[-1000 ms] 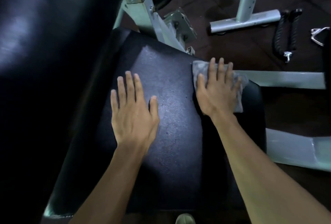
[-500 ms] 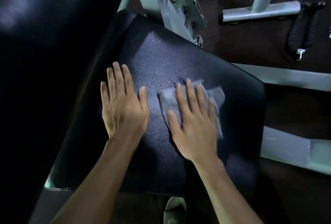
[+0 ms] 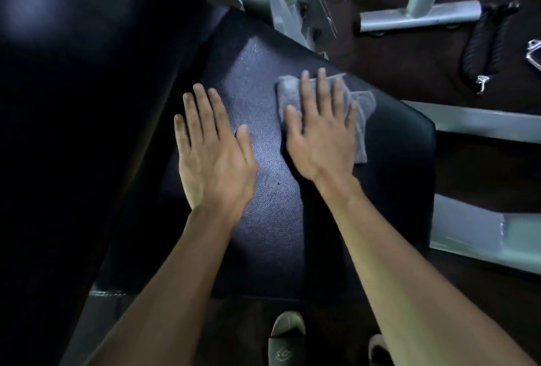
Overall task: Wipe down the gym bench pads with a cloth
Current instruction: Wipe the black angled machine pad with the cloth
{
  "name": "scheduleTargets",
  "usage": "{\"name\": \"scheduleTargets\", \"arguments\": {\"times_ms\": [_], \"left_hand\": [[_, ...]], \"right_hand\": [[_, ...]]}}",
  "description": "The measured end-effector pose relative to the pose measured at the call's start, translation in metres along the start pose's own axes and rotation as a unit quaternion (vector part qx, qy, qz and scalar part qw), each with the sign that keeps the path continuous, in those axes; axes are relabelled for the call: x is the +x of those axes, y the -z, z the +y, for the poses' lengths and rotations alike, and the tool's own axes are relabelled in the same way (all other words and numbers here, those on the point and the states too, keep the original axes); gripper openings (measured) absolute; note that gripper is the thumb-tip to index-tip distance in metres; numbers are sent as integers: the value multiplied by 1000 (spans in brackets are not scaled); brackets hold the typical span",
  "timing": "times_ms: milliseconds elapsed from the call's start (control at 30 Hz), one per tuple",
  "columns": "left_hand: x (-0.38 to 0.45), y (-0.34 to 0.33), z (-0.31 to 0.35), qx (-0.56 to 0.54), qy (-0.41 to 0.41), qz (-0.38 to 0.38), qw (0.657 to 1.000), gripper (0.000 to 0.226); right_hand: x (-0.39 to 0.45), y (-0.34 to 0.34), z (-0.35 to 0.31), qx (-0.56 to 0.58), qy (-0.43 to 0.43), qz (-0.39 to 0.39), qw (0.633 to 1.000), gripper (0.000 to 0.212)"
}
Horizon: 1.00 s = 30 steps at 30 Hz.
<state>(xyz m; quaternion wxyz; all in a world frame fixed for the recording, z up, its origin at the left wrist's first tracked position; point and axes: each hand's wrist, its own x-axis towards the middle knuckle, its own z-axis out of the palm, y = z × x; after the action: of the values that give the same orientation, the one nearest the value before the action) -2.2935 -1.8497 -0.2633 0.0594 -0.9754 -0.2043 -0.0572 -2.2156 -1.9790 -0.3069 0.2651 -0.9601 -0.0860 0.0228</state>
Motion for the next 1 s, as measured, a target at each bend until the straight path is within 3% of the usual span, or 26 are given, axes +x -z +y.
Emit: {"name": "scheduleTargets", "arguments": {"times_ms": [100,167,233,333,433,500,567,733,900,1000], "left_hand": [[-3,3,-6,-12,-18,-9,1000,66],[-11,6,-10,-14,-29,-13,999,67],[-23,8,-14,-10,-36,-17,999,66],[-43,9,-24,-9,-49,-18,999,64],[-55,10,-36,-10,-58,-17,998,62],[-58,9,-37,1,-59,-18,998,63],[-60,7,-31,8,-47,-8,999,63],[-66,6,-14,8,-4,-5,1000,66],[-85,-5,20,19,-89,-21,996,65],[-88,-10,27,15,-90,-21,996,64]], "right_hand": [[-54,4,7,-9,92,-21,996,62],[-96,8,31,-25,108,-37,993,62],[-132,10,62,-45,66,-43,996,64],[-148,12,89,-53,-63,-30,996,67],[-120,4,60,-47,-166,2,985,69],[-101,-1,28,-41,-148,12,988,67],[-99,-4,10,-34,-73,-3,997,64],[-177,5,53,-38,66,-42,996,62],[-206,4,111,-36,16,-8,999,61],[-169,8,126,-52,-84,18,995,65]]}}
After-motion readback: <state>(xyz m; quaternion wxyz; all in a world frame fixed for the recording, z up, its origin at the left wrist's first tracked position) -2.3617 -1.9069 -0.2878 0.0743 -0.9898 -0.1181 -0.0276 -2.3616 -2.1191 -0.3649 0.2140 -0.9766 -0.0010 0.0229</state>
